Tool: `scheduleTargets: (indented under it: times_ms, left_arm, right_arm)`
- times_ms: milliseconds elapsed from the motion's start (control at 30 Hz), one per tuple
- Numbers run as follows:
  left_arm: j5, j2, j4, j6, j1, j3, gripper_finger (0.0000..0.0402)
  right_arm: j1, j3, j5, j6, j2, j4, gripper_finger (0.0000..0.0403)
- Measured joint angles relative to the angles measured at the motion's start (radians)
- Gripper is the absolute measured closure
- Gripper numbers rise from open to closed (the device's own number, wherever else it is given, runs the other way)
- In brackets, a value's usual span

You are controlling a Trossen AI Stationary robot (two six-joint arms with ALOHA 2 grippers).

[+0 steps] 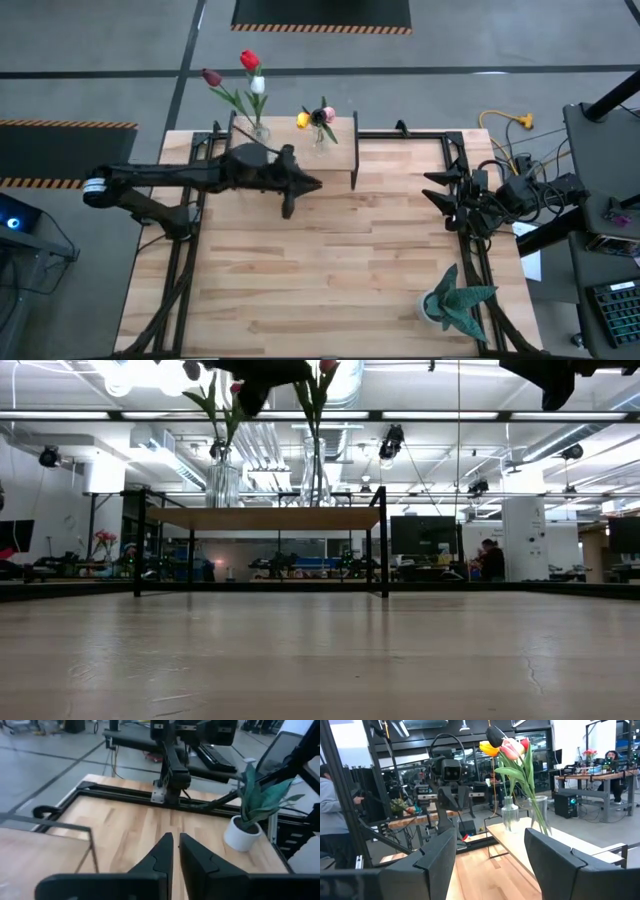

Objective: Pick and place flowers into a vace then onto a shelf
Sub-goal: Return to Home Position

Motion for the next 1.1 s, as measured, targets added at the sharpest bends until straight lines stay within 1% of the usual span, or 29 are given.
scheduleTargets:
  times_ms: [100,200,300,467,600,700,867,1000,1033,1100]
  left_arm:
    - [-0.026,-0.095,0.0,0.014,0.001,-0.085,0.0389]
    - [-0.044,-0.216,0.016,0.003,0.002,-0.214,0.0397]
    - [-0.042,-0.355,0.104,-0.037,-0.001,-0.369,0.04]
    - [0.009,-0.6,0.302,-0.056,-0.009,-0.631,0.0401]
    - [0.02,-0.776,0.327,0.021,-0.008,-0.78,0.0401]
    - [0.031,-0.883,0.33,0.042,-0.008,-0.865,0.0401]
    - [0.033,-1.032,0.333,0.044,-0.008,-0.962,0.0401]
    - [0.033,-1.118,0.345,0.044,-0.008,-1.024,0.0402]
    - [0.033,-1.134,0.334,0.044,-0.008,-1.041,0.0402]
    - [0.032,-1.158,0.279,0.044,-0.008,-1.035,0.0402]
  right_arm:
    - [0.0,0.0,0.0,-0.002,0.0,0.0,0.0179]
    - [0.0,0.0,0.0,-0.018,0.0,0.0,0.0179]
    - [0.0,0.0,0.001,-0.045,0.0,0.0,0.0179]
    - [0.0,0.0,0.002,-0.049,0.0,-0.001,0.0179]
    - [0.0,0.0,0.004,-0.045,0.0,0.0,0.0179]
    - [0.0,0.0,0.004,-0.044,0.002,-0.001,0.0179]
    - [0.0,0.0,-0.005,-0.024,0.003,-0.032,0.0179]
    - [0.0,-0.02,-0.005,0.01,0.003,-0.075,0.0181]
    - [0.0,-0.031,-0.006,0.018,0.004,-0.077,0.0183]
    - [0.0,-0.055,-0.007,0.03,0.008,-0.075,0.019]
